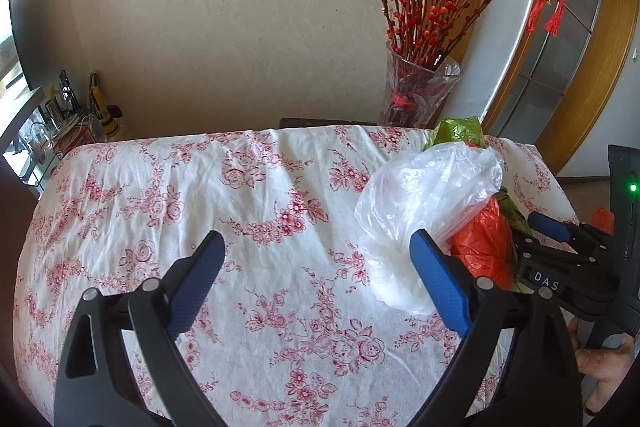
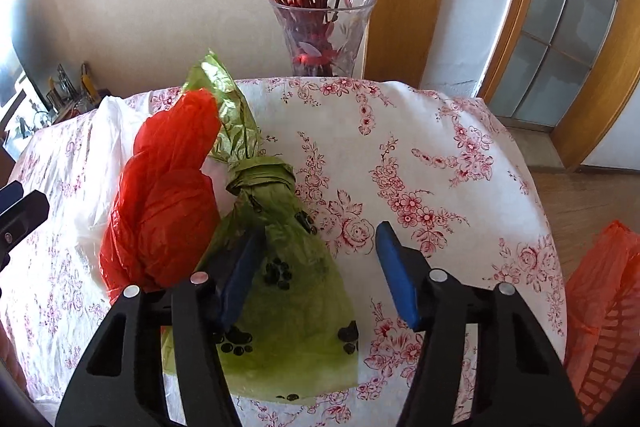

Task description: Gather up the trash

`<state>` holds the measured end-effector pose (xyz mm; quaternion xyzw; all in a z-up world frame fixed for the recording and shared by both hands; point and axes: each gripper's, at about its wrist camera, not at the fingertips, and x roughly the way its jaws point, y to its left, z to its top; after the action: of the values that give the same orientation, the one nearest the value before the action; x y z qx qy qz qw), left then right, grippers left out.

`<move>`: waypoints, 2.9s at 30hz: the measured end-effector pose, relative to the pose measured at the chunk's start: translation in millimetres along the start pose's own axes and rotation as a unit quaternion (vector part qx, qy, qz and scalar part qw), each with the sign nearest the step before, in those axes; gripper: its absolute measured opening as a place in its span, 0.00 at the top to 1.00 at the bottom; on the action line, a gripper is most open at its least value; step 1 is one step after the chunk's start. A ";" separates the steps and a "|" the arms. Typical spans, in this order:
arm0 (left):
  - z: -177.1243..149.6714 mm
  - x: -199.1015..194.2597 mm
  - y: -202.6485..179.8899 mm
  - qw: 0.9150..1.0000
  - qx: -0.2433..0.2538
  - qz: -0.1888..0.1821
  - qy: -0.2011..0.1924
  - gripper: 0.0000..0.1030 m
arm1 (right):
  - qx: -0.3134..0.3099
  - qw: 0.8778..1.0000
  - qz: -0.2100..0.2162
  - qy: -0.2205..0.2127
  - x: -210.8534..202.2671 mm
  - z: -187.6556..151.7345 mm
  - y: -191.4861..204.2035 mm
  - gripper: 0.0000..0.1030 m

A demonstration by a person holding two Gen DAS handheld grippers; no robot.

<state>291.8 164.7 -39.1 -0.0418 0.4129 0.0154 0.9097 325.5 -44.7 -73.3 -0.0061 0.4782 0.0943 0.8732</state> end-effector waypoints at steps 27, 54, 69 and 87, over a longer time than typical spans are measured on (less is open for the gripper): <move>4.9 10.4 -96.3 0.994 0.084 -0.075 0.013 0.37 | 0.059 0.992 -0.006 -0.114 -84.9 -45.2 -69.8 0.97; -3.3 52.0 -45.1 0.995 0.010 -0.060 0.073 0.72 | 0.064 0.991 0.006 -0.118 -91.3 -57.7 -71.6 0.97; 9.1 -33.4 -29.1 0.997 -0.006 -0.059 -0.043 0.87 | 0.067 0.986 0.010 -0.150 -126.2 -68.8 -69.8 0.97; -14.0 -109.6 -87.0 0.991 0.041 -0.105 -0.072 0.87 | 0.088 0.975 -0.037 -0.202 -197.6 -98.3 -89.0 0.97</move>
<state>214.6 77.5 39.7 -0.0465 0.3403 -0.0945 0.9344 155.0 -173.4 31.6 0.0720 0.2976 0.0194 0.9518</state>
